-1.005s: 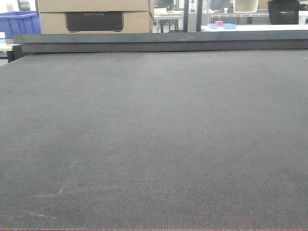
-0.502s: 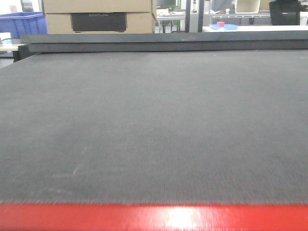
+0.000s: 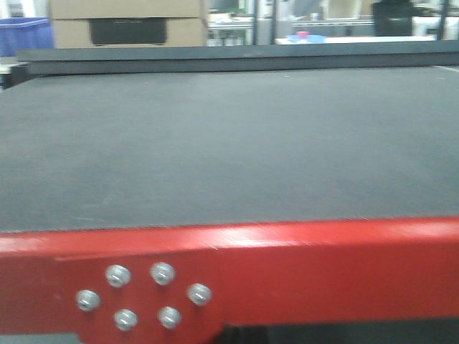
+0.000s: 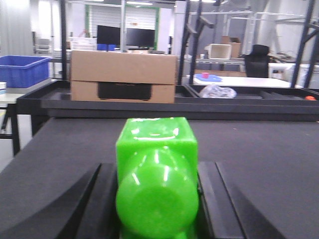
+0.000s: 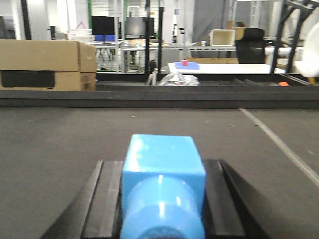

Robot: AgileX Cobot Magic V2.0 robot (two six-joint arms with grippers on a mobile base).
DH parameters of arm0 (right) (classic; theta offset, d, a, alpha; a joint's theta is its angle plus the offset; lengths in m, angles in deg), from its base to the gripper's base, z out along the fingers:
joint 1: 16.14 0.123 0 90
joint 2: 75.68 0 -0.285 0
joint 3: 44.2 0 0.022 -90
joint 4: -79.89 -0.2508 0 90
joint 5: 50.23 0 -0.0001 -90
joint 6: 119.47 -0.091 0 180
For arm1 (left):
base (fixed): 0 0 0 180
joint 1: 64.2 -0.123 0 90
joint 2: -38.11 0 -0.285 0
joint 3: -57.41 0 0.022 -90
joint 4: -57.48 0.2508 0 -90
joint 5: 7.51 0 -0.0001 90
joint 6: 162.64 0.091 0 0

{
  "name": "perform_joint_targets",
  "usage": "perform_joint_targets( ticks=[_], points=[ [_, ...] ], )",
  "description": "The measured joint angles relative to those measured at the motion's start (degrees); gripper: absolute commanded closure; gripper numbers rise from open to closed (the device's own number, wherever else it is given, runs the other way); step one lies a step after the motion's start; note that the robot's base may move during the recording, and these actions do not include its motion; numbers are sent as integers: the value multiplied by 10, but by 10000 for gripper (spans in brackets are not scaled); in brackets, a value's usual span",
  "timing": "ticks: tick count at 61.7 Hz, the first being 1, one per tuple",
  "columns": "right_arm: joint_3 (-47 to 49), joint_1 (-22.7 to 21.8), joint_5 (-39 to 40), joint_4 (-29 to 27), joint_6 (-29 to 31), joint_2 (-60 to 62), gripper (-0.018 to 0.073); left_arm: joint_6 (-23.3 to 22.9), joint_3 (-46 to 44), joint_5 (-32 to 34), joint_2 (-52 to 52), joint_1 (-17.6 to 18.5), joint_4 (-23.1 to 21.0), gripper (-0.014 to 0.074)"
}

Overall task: Grab block from conveyor and place in blue bin
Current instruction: 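Drive the base away from the conveyor holding both blocks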

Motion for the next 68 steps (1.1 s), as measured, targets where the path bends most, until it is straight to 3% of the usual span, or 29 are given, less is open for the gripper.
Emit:
perform_joint_targets(
  ticks=[68],
  points=[
    [0,0,0,0,0,0,721,0,0,0,0,0,0,707]
  ],
)
